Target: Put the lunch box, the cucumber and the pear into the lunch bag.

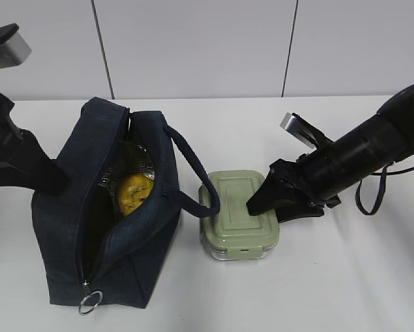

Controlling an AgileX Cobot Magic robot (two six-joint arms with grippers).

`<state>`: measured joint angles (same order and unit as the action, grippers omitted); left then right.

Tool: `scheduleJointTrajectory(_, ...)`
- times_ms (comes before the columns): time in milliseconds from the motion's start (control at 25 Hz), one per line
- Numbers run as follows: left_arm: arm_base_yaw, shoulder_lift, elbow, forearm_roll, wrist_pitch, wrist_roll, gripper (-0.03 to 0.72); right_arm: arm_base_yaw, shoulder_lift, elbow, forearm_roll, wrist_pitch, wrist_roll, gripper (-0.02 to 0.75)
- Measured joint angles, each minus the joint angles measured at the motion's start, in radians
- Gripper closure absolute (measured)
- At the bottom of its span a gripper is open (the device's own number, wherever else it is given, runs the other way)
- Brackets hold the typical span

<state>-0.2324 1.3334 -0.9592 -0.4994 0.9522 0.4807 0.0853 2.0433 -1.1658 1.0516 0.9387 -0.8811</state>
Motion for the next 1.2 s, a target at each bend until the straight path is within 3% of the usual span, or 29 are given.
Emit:
scheduleJointTrajectory(120,0.0,0.0,0.0,0.0,-0.001,0.0,0.664,0.0,0.0,-0.006,0.013,0.01,-0.012,0.449)
scheduleJointTrajectory(160,0.0,0.0,0.0,0.0,-0.001,0.0,0.664,0.0,0.0,-0.006,0.013,0.012,-0.014,0.469)
scheduleJointTrajectory(720,0.0,0.0,0.0,-0.001,-0.001,0.0,0.664,-0.023,-0.12,-0.018,-0.051,-0.039,0.003,0.474)
scheduleJointTrajectory(1200,0.0,0.0,0.0,-0.001,-0.001,0.0,0.664,-0.045,-0.268,-0.27,-0.062,0.106,0.115,0.475)
